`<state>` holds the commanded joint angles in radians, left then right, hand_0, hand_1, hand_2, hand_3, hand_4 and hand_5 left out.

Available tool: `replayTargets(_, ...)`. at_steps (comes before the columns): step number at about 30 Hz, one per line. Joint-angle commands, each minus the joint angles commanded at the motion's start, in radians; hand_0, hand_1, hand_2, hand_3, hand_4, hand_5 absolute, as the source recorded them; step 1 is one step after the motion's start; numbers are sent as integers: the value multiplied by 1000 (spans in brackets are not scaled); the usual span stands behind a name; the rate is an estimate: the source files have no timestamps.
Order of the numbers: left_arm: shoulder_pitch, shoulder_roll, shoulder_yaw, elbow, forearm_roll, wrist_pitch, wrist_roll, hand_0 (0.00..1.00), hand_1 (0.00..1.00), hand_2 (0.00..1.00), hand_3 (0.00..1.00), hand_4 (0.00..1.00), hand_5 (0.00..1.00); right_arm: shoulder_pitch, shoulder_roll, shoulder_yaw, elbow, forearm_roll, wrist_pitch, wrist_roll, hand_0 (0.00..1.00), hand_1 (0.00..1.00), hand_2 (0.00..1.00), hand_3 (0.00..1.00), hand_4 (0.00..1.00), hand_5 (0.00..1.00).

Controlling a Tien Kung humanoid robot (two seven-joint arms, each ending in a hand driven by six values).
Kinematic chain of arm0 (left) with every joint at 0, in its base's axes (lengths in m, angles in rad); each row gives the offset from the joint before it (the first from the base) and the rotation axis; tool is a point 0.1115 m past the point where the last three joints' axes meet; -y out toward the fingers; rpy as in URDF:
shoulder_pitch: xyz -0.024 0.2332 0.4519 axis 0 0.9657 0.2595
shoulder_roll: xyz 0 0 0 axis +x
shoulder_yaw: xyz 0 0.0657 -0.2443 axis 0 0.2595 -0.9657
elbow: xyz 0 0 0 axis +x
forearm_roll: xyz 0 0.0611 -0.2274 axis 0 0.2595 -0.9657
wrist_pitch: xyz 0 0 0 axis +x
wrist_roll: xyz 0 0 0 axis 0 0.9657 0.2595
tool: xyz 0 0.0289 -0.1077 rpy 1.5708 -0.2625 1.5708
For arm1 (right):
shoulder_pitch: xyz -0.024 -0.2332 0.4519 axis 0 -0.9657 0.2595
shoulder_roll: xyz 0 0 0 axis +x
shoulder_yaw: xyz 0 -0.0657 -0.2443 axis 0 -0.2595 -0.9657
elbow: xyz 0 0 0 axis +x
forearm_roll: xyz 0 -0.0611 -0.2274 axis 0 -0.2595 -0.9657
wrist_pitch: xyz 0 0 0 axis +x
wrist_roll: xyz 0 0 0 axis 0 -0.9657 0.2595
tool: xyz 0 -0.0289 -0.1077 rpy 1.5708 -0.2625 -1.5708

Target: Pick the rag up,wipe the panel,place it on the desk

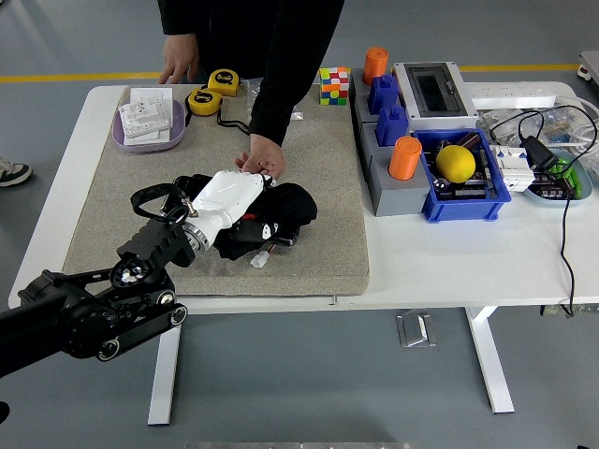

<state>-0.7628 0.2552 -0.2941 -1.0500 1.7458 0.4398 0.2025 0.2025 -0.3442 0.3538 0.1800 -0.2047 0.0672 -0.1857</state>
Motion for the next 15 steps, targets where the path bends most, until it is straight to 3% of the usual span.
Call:
replayTargets(6,8,-5,-13,2,4,2,-1,320,257,332,549,492,136,-3,5,9,0,-4,-1,-1,790,699,721,663,998,500)
replayTargets(15,22,23,-49,15,11,2,-6,320,257,332,548,493,136,-3,11,-5,0,14,-3,4,790,699,721,663,998,500)
